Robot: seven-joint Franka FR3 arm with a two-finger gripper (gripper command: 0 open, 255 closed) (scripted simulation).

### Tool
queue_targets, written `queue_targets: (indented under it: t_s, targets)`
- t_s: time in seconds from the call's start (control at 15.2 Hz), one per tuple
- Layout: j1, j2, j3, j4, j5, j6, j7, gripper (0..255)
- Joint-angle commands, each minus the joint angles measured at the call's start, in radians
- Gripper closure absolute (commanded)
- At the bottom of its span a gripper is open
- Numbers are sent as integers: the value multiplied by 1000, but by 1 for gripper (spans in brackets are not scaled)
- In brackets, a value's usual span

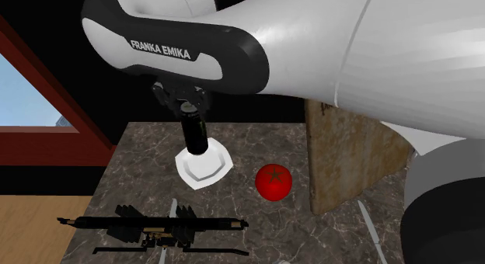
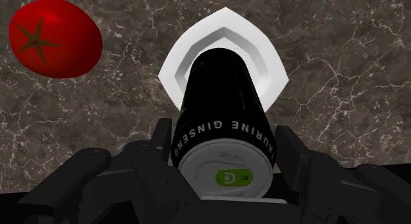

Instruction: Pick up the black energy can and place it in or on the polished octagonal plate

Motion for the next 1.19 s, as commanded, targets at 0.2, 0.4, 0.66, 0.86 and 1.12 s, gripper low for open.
queue_targets:
  t_s: [0.2, 0.4, 0.66, 0.86, 1.12]
  targets:
    - [-2, 12, -3, -43, -7, 52, 12, 255]
    - [-8, 15, -5, -79, -10, 90, 17, 255]
    - [-13, 24, -9, -122, -17, 138, 24, 255]
    - [-16, 32, -13, -151, -23, 173, 29, 255]
    - [-18, 47, -19, -184, -32, 217, 37, 255]
